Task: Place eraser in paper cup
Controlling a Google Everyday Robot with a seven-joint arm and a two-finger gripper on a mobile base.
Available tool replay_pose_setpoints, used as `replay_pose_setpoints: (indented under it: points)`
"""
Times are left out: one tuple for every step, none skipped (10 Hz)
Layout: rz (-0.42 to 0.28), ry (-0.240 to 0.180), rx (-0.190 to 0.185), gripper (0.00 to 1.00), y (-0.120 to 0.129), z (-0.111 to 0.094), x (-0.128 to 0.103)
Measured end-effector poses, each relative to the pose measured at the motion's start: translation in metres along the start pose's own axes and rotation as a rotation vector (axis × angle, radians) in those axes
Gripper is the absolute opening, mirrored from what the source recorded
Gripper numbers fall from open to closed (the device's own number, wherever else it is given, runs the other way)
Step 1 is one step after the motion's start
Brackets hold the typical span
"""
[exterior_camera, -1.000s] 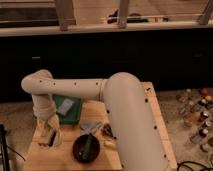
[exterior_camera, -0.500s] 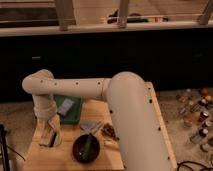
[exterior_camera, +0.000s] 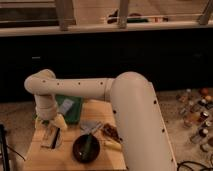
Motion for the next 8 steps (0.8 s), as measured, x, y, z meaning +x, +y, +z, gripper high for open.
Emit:
replay_pose_setpoints:
  points:
    - [0.003, 0.001, 0.007, 0.80, 0.0003, -0.0008, 0.0010]
    - [0.007, 0.002, 0.012, 0.80, 0.0015, -0.0022, 0.0021]
    - [0.007, 0.002, 0.016, 0.80, 0.0013, -0.0028, 0.0021]
    - [0.005, 0.003, 0.020, 0.80, 0.0008, -0.0035, 0.0022]
    - [0.004, 0.003, 0.024, 0.80, 0.0012, -0.0041, 0.0029]
    - [0.003, 0.003, 0.026, 0.80, 0.0013, -0.0045, 0.0034]
    - [0.001, 0.003, 0.027, 0.80, 0.0013, -0.0047, 0.0036]
    - [-0.001, 0.003, 0.029, 0.80, 0.0011, -0.0049, 0.0036]
